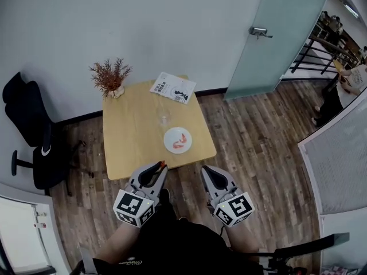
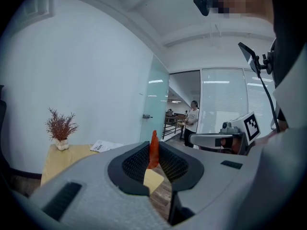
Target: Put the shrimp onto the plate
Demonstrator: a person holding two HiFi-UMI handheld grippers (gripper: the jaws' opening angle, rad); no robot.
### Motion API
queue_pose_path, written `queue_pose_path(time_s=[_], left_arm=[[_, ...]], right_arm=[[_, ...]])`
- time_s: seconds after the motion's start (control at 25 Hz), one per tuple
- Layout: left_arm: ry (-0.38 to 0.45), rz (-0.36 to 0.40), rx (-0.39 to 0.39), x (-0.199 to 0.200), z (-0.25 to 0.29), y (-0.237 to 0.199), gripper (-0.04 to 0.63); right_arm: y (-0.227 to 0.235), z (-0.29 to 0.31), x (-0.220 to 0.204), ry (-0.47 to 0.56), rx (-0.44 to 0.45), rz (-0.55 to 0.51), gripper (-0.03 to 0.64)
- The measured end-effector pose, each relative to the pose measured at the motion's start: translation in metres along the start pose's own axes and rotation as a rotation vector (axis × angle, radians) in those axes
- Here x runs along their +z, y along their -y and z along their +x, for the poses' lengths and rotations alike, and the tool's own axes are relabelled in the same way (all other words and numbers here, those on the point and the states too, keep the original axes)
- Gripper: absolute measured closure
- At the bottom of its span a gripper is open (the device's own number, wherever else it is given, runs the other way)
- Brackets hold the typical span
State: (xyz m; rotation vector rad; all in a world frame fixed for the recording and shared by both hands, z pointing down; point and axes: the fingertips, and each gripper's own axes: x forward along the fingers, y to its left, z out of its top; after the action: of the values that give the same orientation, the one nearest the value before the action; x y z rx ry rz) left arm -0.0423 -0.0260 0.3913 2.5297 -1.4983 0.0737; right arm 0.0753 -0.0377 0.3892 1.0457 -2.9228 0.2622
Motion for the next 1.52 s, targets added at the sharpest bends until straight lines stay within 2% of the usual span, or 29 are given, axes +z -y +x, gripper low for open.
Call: queue_pose_path(time_s=[0.24,0.68,1.0,1.28,1.52], left_arm=[[-0.01,-0.001,-0.026,0.014,0.035,-0.051,0.534],[-0.012,0.019,-0.14,0.039,0.096,-0.12,0.534],[-0.027,0.015,-0.123,0.041,0.123,-0.129,0.534],[-0.015,0.037,-0.115,0.051,0.142,-0.104,0.534],[-0.042,0.035,-0.108,0.042,0.155,-0.101,0.534]], right_arm=[[0.019,0.057,0.013,-0.006,-0.017,-0.01,0.614],[0.046,0.146,0.04,0.013,-0.096,-0.05,0.614],[0.074,0.154,0.04,0.034,-0.095,-0.039,0.614],[0.093,0.145,0.06,0.07,-0.074,-0.06,0.614],[0.103,0.147,0.057,0.059,-0.068,-0.051,0.614]])
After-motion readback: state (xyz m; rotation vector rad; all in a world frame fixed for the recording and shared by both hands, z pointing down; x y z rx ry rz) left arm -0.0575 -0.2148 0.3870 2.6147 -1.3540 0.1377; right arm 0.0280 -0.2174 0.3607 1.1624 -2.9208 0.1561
